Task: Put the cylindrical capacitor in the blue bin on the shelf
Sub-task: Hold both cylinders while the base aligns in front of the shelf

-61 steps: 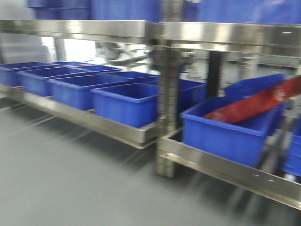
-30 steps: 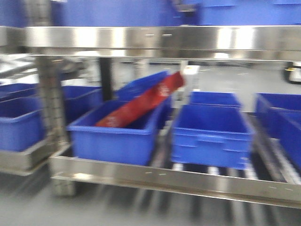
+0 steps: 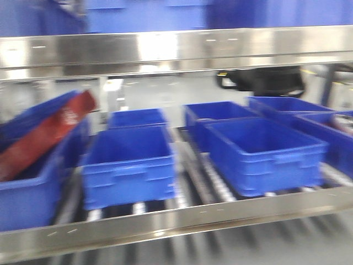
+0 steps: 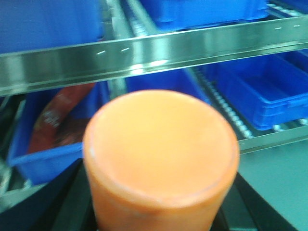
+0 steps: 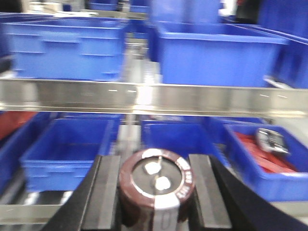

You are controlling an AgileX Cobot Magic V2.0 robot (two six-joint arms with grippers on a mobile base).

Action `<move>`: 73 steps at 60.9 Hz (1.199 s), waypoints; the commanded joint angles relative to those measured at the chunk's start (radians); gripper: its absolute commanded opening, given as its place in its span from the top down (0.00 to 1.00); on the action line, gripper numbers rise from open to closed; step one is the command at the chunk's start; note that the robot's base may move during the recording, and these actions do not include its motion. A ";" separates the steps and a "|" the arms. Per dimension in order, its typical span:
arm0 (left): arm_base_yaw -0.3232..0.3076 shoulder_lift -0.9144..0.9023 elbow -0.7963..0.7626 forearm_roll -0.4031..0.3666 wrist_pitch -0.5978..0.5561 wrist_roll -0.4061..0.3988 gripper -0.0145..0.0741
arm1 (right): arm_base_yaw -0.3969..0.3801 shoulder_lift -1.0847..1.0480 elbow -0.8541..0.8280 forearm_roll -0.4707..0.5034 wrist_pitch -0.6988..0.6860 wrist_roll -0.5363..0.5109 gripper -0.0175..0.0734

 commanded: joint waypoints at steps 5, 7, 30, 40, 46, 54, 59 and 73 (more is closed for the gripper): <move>-0.008 -0.005 -0.004 -0.002 -0.015 0.003 0.96 | 0.002 0.001 -0.006 -0.008 -0.022 -0.004 0.99; -0.008 -0.005 -0.004 -0.002 -0.015 0.003 0.96 | 0.002 0.001 -0.006 -0.008 -0.022 -0.004 0.99; -0.008 -0.005 -0.004 -0.002 -0.015 0.003 0.96 | 0.002 0.001 -0.006 -0.008 -0.022 -0.004 0.99; -0.008 -0.005 -0.004 -0.002 -0.015 0.003 0.96 | 0.002 0.001 -0.006 -0.008 -0.022 -0.004 0.99; -0.008 -0.005 -0.004 -0.002 -0.015 0.003 0.96 | 0.002 0.001 -0.006 -0.008 -0.022 -0.004 0.99; -0.008 -0.005 -0.004 -0.002 -0.015 0.003 0.96 | 0.002 0.001 -0.006 -0.008 -0.022 -0.004 0.99; -0.008 -0.005 -0.004 -0.002 -0.015 0.003 0.96 | 0.002 0.001 -0.006 -0.008 -0.022 -0.004 0.99; -0.008 -0.005 -0.004 -0.002 -0.015 0.003 0.96 | 0.002 0.001 -0.006 -0.008 -0.022 -0.004 0.99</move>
